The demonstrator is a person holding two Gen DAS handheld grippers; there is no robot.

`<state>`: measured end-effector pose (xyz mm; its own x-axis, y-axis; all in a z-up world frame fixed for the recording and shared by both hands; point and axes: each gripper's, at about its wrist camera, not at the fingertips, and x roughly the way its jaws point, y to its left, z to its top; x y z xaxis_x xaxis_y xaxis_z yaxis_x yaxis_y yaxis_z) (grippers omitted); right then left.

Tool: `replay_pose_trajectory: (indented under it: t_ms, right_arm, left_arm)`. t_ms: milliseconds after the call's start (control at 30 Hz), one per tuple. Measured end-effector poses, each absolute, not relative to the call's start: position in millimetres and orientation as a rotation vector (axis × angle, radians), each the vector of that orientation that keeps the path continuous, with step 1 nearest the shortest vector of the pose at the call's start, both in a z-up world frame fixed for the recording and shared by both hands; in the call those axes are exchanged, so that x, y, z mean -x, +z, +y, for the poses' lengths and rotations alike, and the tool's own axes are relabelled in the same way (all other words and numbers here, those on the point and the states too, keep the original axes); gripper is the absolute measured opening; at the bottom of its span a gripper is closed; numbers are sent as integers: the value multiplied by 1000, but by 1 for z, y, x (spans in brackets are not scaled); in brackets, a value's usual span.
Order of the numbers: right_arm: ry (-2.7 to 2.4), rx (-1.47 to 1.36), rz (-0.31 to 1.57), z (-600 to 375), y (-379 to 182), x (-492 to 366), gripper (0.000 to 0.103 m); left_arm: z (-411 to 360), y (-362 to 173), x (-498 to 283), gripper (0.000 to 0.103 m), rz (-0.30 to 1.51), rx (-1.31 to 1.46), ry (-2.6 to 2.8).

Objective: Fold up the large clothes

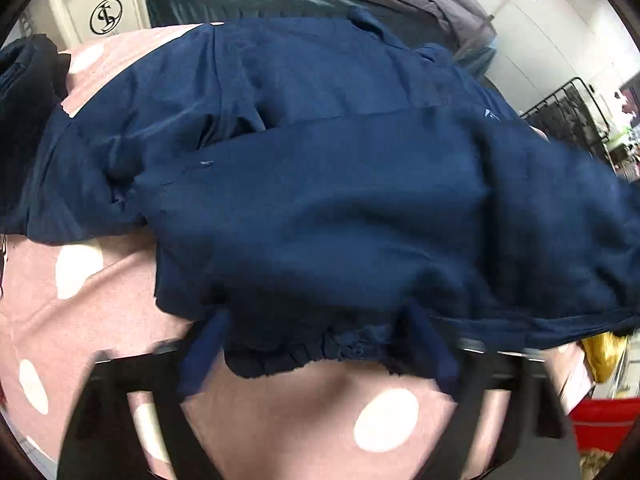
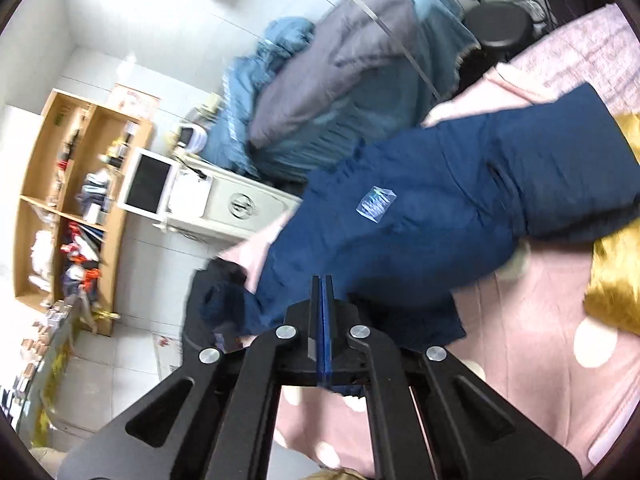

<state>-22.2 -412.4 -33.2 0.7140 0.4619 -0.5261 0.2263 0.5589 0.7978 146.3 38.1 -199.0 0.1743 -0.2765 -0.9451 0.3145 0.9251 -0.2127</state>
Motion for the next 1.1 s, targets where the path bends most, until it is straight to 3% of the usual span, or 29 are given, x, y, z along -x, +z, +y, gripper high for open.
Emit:
replay_pose_trajectory:
  t_ms: [100, 167, 200, 233, 267, 300, 500, 600, 667, 700, 733, 767, 833, 933, 1100]
  right_arm:
    - [159, -929, 815, -412, -28, 27, 1]
    - [100, -880, 885, -408, -42, 28, 5]
    - [59, -846, 934, -407, -52, 28, 28]
    - [9, -801, 998, -404, -67, 31, 79]
    - [-22, -781, 1026, -401, -80, 35, 94]
    - [-27, -783, 1032, -396, -91, 39, 95]
    - [76, -808, 1336, -340, -218, 48, 95]
    - [148, -994, 1319, -327, -266, 56, 93]
    - [185, -1065, 1251, -320, -273, 55, 82]
    - [199, -1055, 1211, -318, -270, 52, 64]
    - [215, -1045, 1196, -316, -267, 47, 28]
    - [258, -1044, 1197, -315, -256, 41, 19]
    - [298, -1053, 1154, -319, -231, 40, 10]
    - [373, -1093, 995, -352, -150, 52, 9]
    - [378, -1037, 1005, -408, -82, 90, 8]
  left_arm:
    - [47, -181, -151, 27, 1313, 70, -435]
    - [56, -164, -150, 23, 1292, 80, -426]
    - [61, -160, -149, 22, 1291, 95, -426]
    - [69, -157, -149, 22, 1305, 129, -433]
    - [71, -157, -148, 22, 1314, 142, -429]
    - [73, -158, -148, 22, 1316, 141, -422]
    - [75, -161, -148, 20, 1319, 187, -385]
    - [71, -157, -148, 20, 1315, 188, -386]
    - [71, -149, -145, 20, 1316, 188, -400]
    - [66, -147, -146, 20, 1315, 192, -407]
    - [68, -142, -144, 20, 1317, 201, -421]
    - [70, -137, -141, 20, 1320, 203, -427]
    - [76, -124, -134, 20, 1317, 207, -444]
    - [89, -97, -114, 19, 1309, 210, -483]
    - [115, -73, -66, 21, 1338, 120, -579]
